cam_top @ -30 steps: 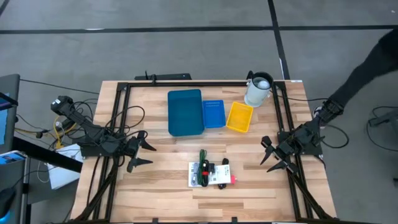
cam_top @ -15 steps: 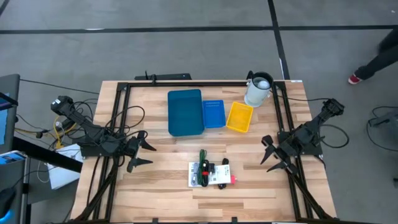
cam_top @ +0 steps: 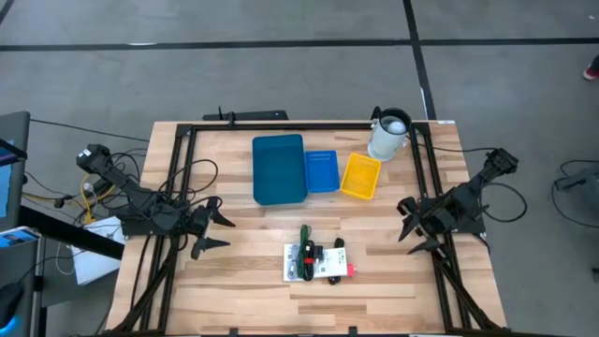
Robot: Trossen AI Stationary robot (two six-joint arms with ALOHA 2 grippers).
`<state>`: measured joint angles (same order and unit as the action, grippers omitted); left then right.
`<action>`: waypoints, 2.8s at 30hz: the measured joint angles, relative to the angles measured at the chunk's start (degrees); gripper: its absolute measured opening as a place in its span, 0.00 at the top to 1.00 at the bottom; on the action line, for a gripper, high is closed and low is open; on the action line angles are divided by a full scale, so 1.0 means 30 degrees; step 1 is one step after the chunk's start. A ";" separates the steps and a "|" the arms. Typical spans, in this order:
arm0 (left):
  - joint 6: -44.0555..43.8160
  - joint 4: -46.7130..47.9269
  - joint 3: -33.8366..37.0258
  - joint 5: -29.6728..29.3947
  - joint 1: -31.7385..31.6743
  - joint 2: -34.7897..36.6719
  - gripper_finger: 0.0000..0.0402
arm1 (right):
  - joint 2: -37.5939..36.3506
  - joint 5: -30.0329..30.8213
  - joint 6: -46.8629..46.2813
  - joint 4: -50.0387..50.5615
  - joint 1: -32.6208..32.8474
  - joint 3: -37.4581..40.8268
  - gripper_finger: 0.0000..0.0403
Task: Pick and place items into bin
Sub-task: Put the right white card reader box into the blue bin
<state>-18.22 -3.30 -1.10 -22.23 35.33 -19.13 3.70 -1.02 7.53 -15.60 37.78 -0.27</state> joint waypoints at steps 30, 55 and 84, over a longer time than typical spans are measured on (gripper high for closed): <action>-0.0001 -0.0005 -0.0007 0.0005 -0.0001 -0.0001 0.33 | 0.5900 0.7876 -0.5567 0.1637 0.0007 -0.0830 0.47; 0.0000 -0.0005 -0.0001 0.0005 -0.0007 -0.0002 0.33 | 1.0125 0.7796 -1.2603 0.5064 0.0074 -0.0881 0.46; 0.0000 -0.0005 -0.0004 0.0004 -0.0007 0.0004 0.33 | 1.8881 0.8302 -1.6066 -0.0791 0.2377 -0.0896 0.38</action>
<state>-18.22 -3.31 -1.12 -22.22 35.31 -19.12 60.35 23.89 -40.67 -17.97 44.91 -2.96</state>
